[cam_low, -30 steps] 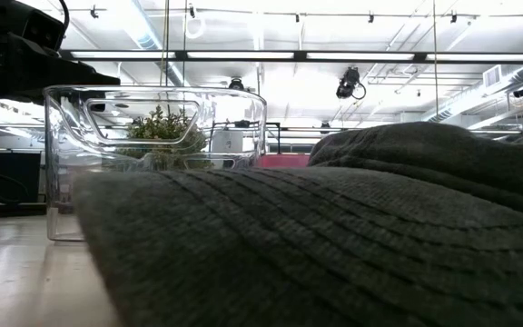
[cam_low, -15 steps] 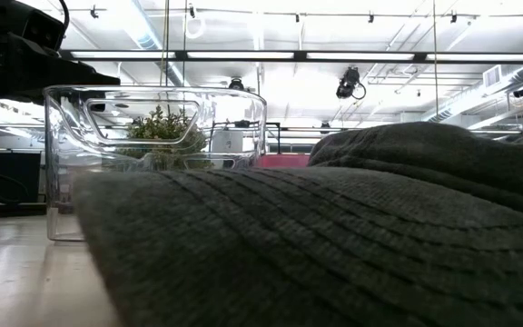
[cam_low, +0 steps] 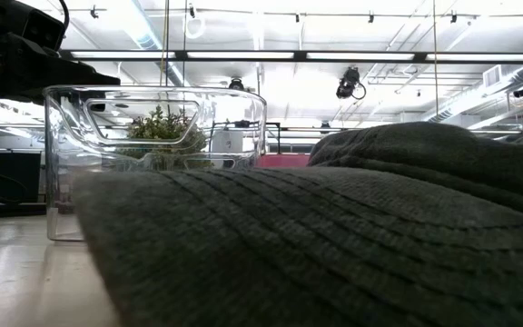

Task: Pick & Place hat
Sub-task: Put the bottom right black cap in the red bin

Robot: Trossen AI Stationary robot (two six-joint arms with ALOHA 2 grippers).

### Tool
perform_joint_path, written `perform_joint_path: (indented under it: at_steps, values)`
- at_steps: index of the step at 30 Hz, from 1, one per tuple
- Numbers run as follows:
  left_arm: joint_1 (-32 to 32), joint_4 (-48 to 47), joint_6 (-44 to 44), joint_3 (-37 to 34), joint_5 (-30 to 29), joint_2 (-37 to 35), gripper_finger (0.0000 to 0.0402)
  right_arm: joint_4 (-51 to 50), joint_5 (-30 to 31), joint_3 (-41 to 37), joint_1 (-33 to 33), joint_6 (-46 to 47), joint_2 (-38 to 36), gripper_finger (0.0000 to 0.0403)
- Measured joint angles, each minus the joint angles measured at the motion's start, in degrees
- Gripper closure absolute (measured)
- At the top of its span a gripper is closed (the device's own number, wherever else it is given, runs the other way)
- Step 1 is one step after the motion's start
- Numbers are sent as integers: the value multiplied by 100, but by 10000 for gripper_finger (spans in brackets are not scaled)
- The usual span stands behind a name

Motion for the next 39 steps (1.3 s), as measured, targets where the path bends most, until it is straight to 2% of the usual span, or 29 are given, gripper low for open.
perform_joint_path:
  at_steps: [6,11,19,25,29,32,35,39]
  values:
    - [1,1,0,-2,0,-2,179,-470,-99,0,28,251,0,192]
    - [1,0,-1,-2,-1,-1,179,-484,-149,0,28,470,0,161]
    - [0,-1,-1,-2,0,-1,179,-442,-77,-152,205,768,0,156]
    - [1,1,-1,-1,0,-1,179,360,-403,-561,259,854,0,171]
    - [2,1,0,-2,0,-2,179,529,-564,-762,255,865,0,188]
    - [1,1,-1,-2,0,-1,179,397,-761,-793,250,868,0,216]
    - [0,1,0,-2,0,-1,179,334,-844,-798,253,842,0,271]
    - [0,1,0,-2,0,0,179,392,-1085,-807,241,646,-31,375]
